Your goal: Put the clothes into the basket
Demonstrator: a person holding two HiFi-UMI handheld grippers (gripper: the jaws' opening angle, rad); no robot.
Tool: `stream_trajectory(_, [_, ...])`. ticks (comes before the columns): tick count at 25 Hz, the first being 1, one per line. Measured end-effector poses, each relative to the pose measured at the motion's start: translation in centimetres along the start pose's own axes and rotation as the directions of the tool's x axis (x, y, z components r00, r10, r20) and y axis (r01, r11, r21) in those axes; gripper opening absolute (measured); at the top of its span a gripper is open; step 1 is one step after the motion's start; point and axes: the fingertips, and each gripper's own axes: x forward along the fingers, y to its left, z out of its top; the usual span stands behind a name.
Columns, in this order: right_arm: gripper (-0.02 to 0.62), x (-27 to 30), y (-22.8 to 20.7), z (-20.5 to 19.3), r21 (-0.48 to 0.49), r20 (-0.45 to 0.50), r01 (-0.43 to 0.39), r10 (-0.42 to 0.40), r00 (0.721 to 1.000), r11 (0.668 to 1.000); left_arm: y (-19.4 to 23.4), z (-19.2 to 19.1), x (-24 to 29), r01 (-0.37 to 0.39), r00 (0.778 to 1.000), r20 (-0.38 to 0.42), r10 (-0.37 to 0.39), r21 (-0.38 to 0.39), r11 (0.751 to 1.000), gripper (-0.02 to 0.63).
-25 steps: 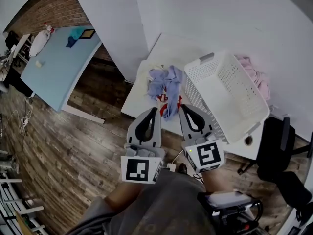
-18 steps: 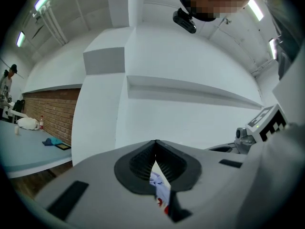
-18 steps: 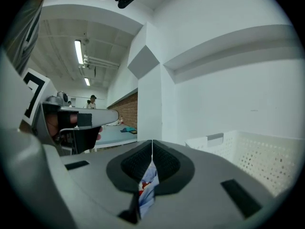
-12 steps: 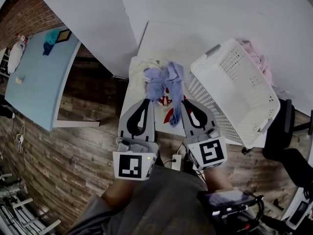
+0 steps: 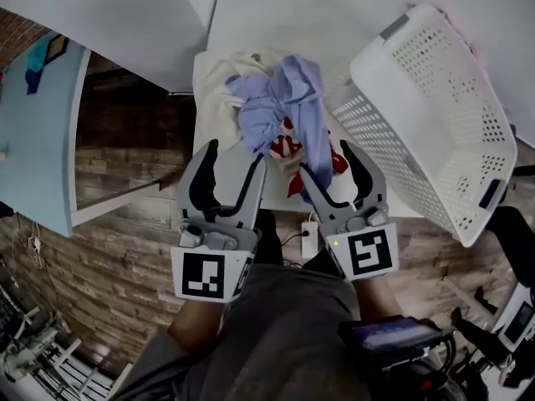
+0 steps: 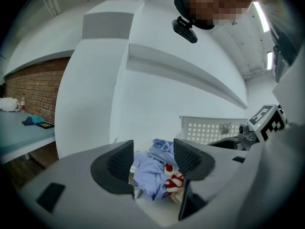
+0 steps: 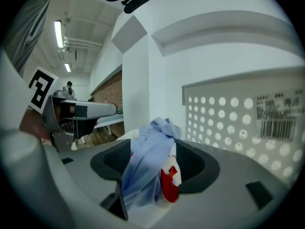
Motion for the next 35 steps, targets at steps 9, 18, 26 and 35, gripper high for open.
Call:
stream_trajectory(9, [0.413, 3.4, -0.2, -4.3, 0.042, -0.109, 0.048, -0.044, 0.993, 0.998, 2.9, -6.4, 3.8, 0.126, 0.982, -0.143, -0.127, -0.010, 0.992, 0.421])
stream_trajectory(18, [0.417, 5.4, -0.6, -5.6, 0.043, -0.203, 0.076, -0.066, 0.977, 0.996, 4.9, -9.1, 7.6, 0.163, 0.948, -0.274, -0.163, -0.023, 0.986, 0.456])
stream_trajectory(26, [0.417, 3.3, -2.5, -4.4, 0.075, -0.233, 0.090, -0.071, 0.970, 0.993, 1.1, -8.0, 7.8, 0.228, 0.878, -0.421, -0.227, -0.049, 0.973, 0.456])
stream_trajectory(35, [0.291, 4.3, -1.1, -5.1, -0.014, -0.259, 0.012, -0.015, 0.966, 1.000, 0.8, -9.6, 8.0, 0.269, 0.832, -0.507, -0.227, 0.010, 0.963, 0.169])
